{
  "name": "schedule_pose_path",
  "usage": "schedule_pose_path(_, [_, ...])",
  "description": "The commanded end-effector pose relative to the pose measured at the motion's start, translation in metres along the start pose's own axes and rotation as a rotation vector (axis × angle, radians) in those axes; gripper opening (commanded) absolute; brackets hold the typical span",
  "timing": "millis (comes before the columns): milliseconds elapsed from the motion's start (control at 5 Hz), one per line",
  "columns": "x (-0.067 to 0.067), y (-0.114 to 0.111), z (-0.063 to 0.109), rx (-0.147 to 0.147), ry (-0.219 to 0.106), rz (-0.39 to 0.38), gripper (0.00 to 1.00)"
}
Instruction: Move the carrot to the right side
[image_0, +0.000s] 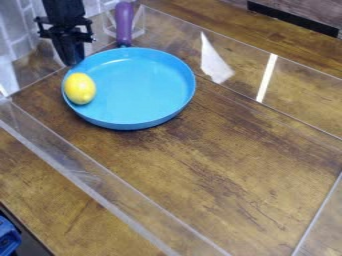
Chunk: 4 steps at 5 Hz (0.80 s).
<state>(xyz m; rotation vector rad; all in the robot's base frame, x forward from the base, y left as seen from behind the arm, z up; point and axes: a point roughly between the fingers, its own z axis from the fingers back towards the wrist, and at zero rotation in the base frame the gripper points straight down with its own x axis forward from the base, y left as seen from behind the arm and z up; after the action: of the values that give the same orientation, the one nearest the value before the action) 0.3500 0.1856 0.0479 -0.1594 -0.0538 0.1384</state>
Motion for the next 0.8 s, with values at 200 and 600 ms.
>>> schedule_pose_path(200, [0.0055, 0.0081, 0.0350, 0.015, -0.063, -0.016, 1.00])
schedule_pose_path(600, [0.0039, 0.0080, 0.0353, 0.013, -0.061, -0.001, 0.00])
